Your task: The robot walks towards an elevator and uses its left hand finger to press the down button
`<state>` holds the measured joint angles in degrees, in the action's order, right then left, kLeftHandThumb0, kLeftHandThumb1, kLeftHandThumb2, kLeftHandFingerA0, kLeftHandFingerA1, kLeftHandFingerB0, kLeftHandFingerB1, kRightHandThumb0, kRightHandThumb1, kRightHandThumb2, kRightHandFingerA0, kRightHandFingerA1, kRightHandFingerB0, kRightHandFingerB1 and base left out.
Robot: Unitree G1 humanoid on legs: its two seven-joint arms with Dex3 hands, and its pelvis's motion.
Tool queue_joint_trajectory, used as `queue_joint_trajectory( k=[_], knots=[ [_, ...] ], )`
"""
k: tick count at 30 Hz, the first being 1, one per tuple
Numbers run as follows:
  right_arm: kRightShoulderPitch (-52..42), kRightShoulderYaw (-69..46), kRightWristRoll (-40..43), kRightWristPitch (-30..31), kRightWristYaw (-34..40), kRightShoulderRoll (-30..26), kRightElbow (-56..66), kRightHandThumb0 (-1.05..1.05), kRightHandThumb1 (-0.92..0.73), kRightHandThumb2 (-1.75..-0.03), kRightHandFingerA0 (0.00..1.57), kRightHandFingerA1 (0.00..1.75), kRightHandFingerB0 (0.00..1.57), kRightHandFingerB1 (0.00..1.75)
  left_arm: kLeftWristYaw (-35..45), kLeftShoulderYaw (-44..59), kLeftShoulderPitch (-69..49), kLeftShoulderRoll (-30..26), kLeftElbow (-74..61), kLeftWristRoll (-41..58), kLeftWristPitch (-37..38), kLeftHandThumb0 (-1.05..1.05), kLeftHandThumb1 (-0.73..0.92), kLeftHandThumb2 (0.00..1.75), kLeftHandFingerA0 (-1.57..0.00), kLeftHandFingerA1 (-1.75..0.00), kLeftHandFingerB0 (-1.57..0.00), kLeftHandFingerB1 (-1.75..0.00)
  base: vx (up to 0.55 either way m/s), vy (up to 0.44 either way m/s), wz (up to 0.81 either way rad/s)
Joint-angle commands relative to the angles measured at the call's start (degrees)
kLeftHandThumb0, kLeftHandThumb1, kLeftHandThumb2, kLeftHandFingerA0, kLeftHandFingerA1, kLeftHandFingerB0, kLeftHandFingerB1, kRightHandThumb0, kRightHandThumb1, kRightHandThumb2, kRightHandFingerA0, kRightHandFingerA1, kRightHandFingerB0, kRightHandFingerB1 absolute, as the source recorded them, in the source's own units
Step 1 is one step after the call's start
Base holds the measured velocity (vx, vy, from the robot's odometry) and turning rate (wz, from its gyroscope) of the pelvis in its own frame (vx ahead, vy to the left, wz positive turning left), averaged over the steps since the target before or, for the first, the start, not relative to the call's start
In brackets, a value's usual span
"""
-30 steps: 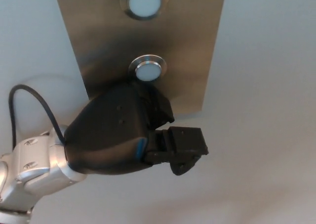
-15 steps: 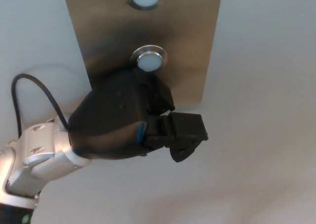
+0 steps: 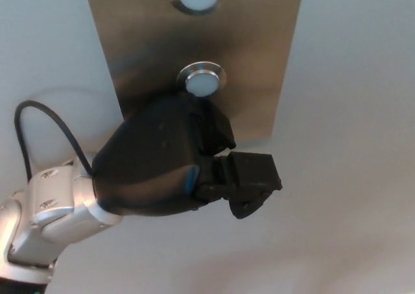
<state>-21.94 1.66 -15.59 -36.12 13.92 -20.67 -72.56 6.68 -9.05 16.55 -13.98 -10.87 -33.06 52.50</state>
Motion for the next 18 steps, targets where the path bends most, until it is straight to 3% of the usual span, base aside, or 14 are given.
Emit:
queue_joint_trajectory(
  k=[1,4,5,8,9,11,12,15,16,17,18],
  knots=[
    [-0.7,0.4,-0.4,-1.4,1.0,-1.3,-0.3,-0.43,-0.53,-0.57,0.74,0.55,0.55,0.38,3.4,-1.1,1.1,-0.8,-2.6,5.2,-7.0,-0.08,0.41,1.24,-0.91,-1.75,-0.79,-1.74,0.0,0.0,0.0],
    [-0.4,0.2,0.0,-1.1,1.1,-1.2,-0.4,-0.44,-0.54,-0.57,0.73,0.55,0.55,0.38,3.8,-1.2,1.5,-1.1,-2.6,6.1,-8.1,-0.08,0.43,1.27,-0.91,-1.75,-0.8,-1.74,0.0,0.0,0.0],
    [-0.4,0.1,0.1,-1.0,0.8,-1.2,-0.4,-0.5,-0.44,-0.81,0.68,0.65,0.45,0.51,3.9,-1.4,1.4,-1.1,-2.5,6.5,-8.1,-0.05,0.4,1.24,-0.9,-1.75,-0.79,-1.75,0.0,0.0,0.0],
    [-0.5,0.2,0.0,-1.1,0.8,-1.4,-0.4,-0.51,-0.44,-0.8,0.67,0.65,0.46,0.51,4.5,-1.8,1.0,-1.3,-3.4,7.1,-8.7,-0.03,0.37,1.2,-0.9,-1.75,-0.78,-1.75,0.0,0.0,0.0],
    [-0.6,0.5,-0.4,-1.4,1.1,-1.6,-0.3,-0.53,-0.46,-0.8,0.66,0.64,0.47,0.51,5.6,-2.7,0.3,-1.6,-4.8,7.5,-9.1,-0.1,0.41,1.03,-0.89,-1.75,-0.74,-1.75,0.0,0.0,0.0],
    [-0.4,0.6,-0.4,-0.9,0.8,-1.6,-0.3,-0.49,-0.45,-0.8,0.65,0.62,0.46,0.51,6.7,-3.5,-0.4,-2.0,-6.4,7.9,-10.0,-0.14,0.46,0.99,-0.89,-1.75,-0.75,-1.73,0.0,0.0,0.0],
    [-0.2,0.5,-0.3,-0.6,0.7,-1.5,-0.4,-0.45,-0.54,-0.57,0.71,0.54,0.54,0.38,7.0,-3.7,-0.5,-2.2,-7.0,7.6,-10.3,-0.15,0.45,0.97,-0.88,-1.75,-0.76,-1.7,0.0,0.0,0.0],
    [-0.2,0.8,-0.6,-0.6,1.1,-1.6,-0.4,-0.45,-0.55,-0.57,0.72,0.54,0.53,0.38,8.1,-4.5,-0.9,-2.6,-9.1,7.6,-11.9,-0.14,0.44,0.98,-0.88,-1.75,-0.76,-1.69,0.0,0.0,0.0],
    [-0.4,0.8,-0.5,-0.8,0.9,-1.6,-0.2,-0.49,-0.44,-0.8,0.63,0.62,0.46,0.51,8.6,-4.9,-0.9,-2.6,-9.8,7.9,-12.8,-0.15,0.44,1.02,-0.89,-1.75,-0.78,-1.69,0.0,0.0,0.0],
    [-0.5,0.7,-0.3,-0.9,0.8,-1.6,-0.1,-0.49,-0.44,-0.8,0.63,0.62,0.46,0.51,8.8,-5.1,-0.9,-2.5,-10.2,8.1,-13.3,-0.15,0.44,1.02,-0.89,-1.75,-0.78,-1.69,0.0,0.0,0.0],
    [-0.6,0.6,-0.2,-0.9,0.8,-1.5,-0.1,-0.45,-0.55,-0.57,0.69,0.53,0.54,0.38,9.7,-5.6,-1.0,-2.5,-11.4,8.8,-14.8,-0.16,0.44,1.04,-0.89,-1.75,-0.76,-1.68,0.0,0.0,0.0]
  ],
)
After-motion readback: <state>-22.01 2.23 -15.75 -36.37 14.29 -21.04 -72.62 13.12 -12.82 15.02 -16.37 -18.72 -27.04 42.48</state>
